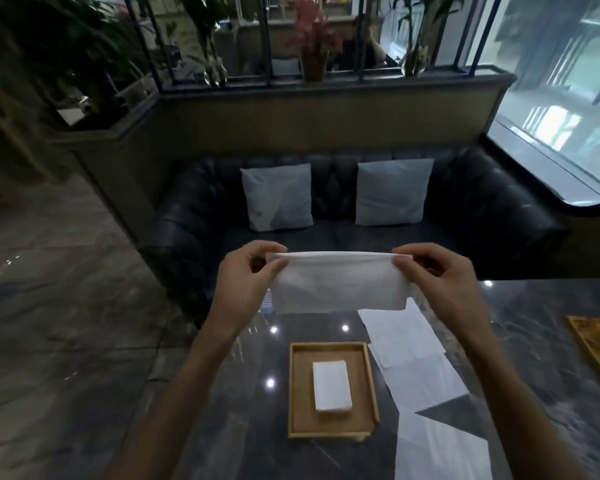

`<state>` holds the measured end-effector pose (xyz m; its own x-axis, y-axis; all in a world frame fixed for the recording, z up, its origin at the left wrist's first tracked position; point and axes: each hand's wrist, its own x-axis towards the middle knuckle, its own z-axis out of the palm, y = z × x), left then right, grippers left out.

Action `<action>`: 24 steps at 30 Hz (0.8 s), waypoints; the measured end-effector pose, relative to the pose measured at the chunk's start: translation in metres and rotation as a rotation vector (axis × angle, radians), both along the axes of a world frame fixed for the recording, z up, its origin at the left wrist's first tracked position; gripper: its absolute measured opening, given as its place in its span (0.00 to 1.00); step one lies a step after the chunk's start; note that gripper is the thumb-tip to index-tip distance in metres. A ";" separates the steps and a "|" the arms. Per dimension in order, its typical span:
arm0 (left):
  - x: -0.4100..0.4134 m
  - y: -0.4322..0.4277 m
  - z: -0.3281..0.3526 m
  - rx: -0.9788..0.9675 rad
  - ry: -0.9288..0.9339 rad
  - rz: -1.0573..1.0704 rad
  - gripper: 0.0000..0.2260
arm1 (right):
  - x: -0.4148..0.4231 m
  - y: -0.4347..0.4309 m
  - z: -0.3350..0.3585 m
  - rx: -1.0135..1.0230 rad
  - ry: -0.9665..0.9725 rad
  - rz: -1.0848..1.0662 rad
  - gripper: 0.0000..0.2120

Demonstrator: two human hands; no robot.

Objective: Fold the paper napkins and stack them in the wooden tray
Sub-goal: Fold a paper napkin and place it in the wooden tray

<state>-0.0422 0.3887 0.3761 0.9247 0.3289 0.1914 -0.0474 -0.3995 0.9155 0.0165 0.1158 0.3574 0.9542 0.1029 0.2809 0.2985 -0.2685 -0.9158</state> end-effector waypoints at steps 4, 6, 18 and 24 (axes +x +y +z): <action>-0.003 -0.009 0.014 0.132 -0.008 0.065 0.02 | 0.003 -0.007 0.016 -0.029 -0.051 0.048 0.05; -0.004 -0.014 0.024 0.211 0.009 0.088 0.03 | 0.005 -0.009 0.029 -0.012 -0.073 0.078 0.03; 0.014 -0.058 0.062 0.120 0.095 -0.531 0.26 | 0.030 0.015 0.138 -0.557 -0.273 0.544 0.15; 0.022 -0.089 0.040 -0.403 0.094 -0.338 0.07 | 0.048 0.027 0.154 -0.609 -0.357 0.491 0.16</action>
<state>-0.0204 0.2999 0.4161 0.9990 0.0397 0.0224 -0.0227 0.0075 0.9997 0.0645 0.1425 0.5113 0.6271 0.7114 0.3173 0.7523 -0.4474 -0.4837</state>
